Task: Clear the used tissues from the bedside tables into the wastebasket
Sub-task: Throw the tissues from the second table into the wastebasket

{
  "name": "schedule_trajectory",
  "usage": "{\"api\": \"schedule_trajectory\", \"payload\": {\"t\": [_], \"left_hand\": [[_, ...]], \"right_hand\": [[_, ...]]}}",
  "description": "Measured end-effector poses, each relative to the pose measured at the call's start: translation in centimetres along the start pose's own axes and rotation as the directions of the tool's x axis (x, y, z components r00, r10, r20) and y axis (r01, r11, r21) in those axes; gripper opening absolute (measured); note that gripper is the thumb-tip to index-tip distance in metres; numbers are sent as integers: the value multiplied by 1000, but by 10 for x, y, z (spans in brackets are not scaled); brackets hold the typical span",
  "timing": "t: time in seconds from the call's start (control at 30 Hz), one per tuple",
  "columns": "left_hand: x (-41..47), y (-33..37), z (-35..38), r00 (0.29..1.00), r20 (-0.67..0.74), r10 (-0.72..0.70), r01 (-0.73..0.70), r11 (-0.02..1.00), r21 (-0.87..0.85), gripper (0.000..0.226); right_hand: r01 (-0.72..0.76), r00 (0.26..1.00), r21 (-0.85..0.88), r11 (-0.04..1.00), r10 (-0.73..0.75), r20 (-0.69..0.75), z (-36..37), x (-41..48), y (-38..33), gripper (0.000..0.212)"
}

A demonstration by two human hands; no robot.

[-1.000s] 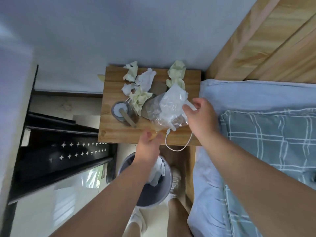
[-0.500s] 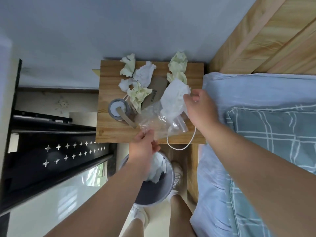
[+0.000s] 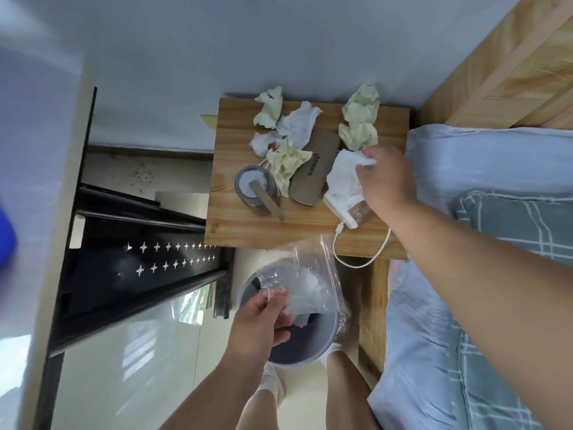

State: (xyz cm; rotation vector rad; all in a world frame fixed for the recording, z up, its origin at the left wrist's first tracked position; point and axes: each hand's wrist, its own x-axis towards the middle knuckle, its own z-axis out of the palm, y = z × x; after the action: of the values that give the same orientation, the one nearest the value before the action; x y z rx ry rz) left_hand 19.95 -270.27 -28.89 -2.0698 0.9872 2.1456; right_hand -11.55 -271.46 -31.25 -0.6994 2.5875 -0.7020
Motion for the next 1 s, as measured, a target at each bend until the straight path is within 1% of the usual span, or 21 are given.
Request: {"api": "schedule_trajectory", "payload": {"t": [0.1, 0.23, 0.37, 0.43, 0.5, 0.6, 0.73, 0.83, 0.97, 1.0], "left_hand": [[-3, -8, -14, 999, -32, -11, 11, 1000, -5, 13], [-6, -13, -29, 999, -41, 25, -24, 1000, 7, 13], [-6, -23, -41, 997, -40, 66, -65, 998, 13, 13], [-4, -33, -48, 997, -37, 74, -73, 997, 21, 13], [1, -45, -55, 997, -30, 67, -66, 997, 45, 14], [11, -66, -66, 999, -37, 39, -37, 996, 76, 13], [40, -97, -80, 999, -43, 18, -12, 993, 121, 14], [64, -117, -85, 999, -47, -1, 8, 990, 140, 11], [94, -137, -89, 999, -21, -39, 42, 977, 210, 14], [101, -141, -90, 998, -19, -52, 55, 972, 229, 14]], "right_hand": [[-2, 999, 83, 997, 6, -51, -6, -11, -2, 29], [-43, 993, 169, 985, 61, -101, -25, -31, -14, 25], [-89, 991, 342, 936, 116, -62, -38, -77, -22, 11], [-113, 989, 373, 921, 141, -47, -35, -112, -19, 8], [-139, 987, 375, 916, 157, -19, -23, -150, -10, 8], [-243, 970, 391, 888, 233, 74, 6, -202, 12, 5], [-355, 935, 334, 873, 325, 144, 64, -250, 52, 8], [-406, 913, 288, 867, 369, 175, 109, -273, 84, 11], [-454, 877, 193, 870, 399, 267, 157, -280, 124, 22], [-473, 860, 164, 866, 414, 298, 166, -277, 131, 21]]}}
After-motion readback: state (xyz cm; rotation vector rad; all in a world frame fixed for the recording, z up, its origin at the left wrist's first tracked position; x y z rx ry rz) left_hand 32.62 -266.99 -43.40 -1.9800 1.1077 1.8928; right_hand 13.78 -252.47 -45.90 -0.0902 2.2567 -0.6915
